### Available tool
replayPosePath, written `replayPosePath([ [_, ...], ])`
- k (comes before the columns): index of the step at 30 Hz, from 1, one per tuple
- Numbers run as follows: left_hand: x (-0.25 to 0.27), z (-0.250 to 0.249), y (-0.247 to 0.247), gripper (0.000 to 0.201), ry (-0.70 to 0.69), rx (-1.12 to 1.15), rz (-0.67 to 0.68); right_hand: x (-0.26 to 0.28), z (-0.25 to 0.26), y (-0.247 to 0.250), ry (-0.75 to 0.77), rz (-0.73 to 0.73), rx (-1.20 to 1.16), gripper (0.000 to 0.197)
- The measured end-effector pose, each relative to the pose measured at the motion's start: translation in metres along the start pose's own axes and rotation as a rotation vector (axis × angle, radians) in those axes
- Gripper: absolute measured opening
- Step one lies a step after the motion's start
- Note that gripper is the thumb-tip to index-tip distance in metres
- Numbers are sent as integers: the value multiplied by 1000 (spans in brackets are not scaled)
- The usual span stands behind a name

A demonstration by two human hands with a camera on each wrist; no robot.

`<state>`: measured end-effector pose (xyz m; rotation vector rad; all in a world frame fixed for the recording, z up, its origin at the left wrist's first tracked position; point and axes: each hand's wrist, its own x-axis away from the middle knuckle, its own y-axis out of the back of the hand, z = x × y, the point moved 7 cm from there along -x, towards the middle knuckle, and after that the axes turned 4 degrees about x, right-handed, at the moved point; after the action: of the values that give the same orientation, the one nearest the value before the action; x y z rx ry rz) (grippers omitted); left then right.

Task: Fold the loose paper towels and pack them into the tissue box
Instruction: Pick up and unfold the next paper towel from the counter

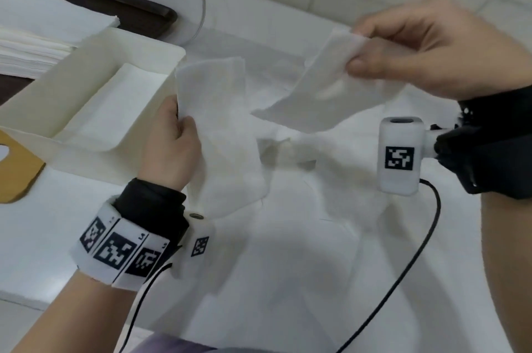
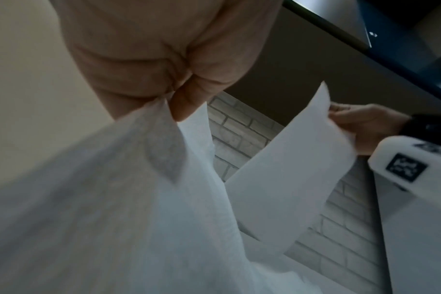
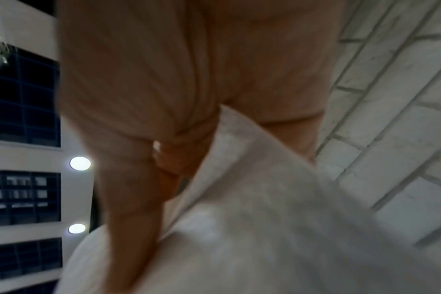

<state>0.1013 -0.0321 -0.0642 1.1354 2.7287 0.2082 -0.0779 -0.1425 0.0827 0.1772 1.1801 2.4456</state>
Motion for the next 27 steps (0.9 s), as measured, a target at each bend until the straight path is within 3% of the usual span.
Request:
replayPosePath([
  [2,-3,-8,-4,21,-45,-51,-27,8,8,-7,10,73,-79,10],
  [4,-2,-20,-11,18,-103,-28,-18,9,12,-11,9,43,-146,14],
  [10,15,-46,-44,23,-71,291,299,-14,-11,-22,-56,-203,-50,15],
  [13,20,-49,-49,26,-29,370,381,-22,-22,-27,-101,-250,-40,9],
  [17,17,-37,-48,27,73,471,347,-29,-28,-36,-130,-315,-89,19],
  [19,18,-34,-49,38,64,451,336,-31,-32,-41,-137,-387,-87,25],
  [23,23,-43,-51,43,-110,234,341,-21,-32,-43,-132,-562,-191,24],
  [25,21,-43,-47,48,-114,258,325,-8,-38,-46,-171,-680,-335,41],
  [27,15,-41,-42,53,-52,403,311,3,-54,-66,-309,-648,-548,59],
])
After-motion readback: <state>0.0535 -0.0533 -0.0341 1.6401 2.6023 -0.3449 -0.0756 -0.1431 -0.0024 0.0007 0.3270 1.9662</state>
